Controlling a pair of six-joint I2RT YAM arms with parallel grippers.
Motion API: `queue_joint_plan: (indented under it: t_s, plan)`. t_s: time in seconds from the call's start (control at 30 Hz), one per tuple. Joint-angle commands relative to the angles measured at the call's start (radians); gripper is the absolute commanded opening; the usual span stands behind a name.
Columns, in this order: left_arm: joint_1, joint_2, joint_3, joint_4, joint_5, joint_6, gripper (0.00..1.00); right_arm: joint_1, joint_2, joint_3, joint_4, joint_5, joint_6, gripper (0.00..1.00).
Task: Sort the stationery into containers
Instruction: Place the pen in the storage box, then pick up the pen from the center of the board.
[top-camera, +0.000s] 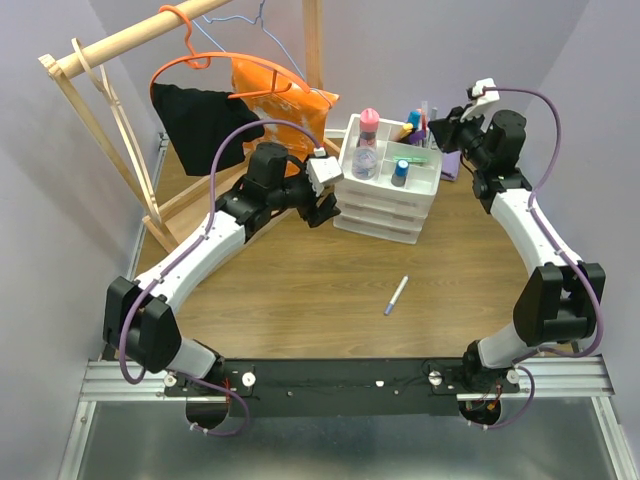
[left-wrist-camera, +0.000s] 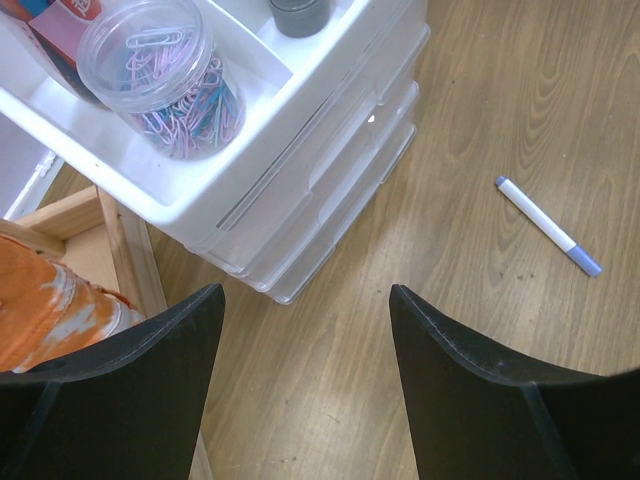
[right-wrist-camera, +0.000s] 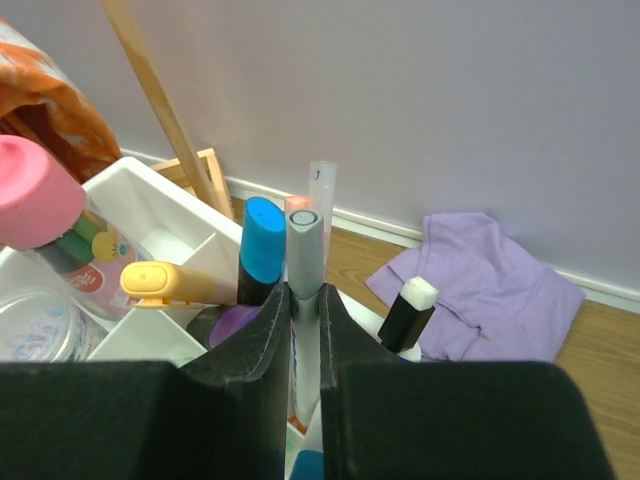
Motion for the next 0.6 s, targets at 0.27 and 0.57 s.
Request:
queue_joint_plan:
  t_s: [0.27,0.57]
  plan:
    - [-0.003,-0.097,-0.061,0.004,-0.017,0.023,0.76,-0.004,-0.118,0.056,-0.073,-0.026,0.015,0.46]
    - [0.009,-0.191,-0.124,-0.028,-0.031,0.037,0.76,0.011,-0.290,0.074,-0.550,-0.447,-0.484,0.46]
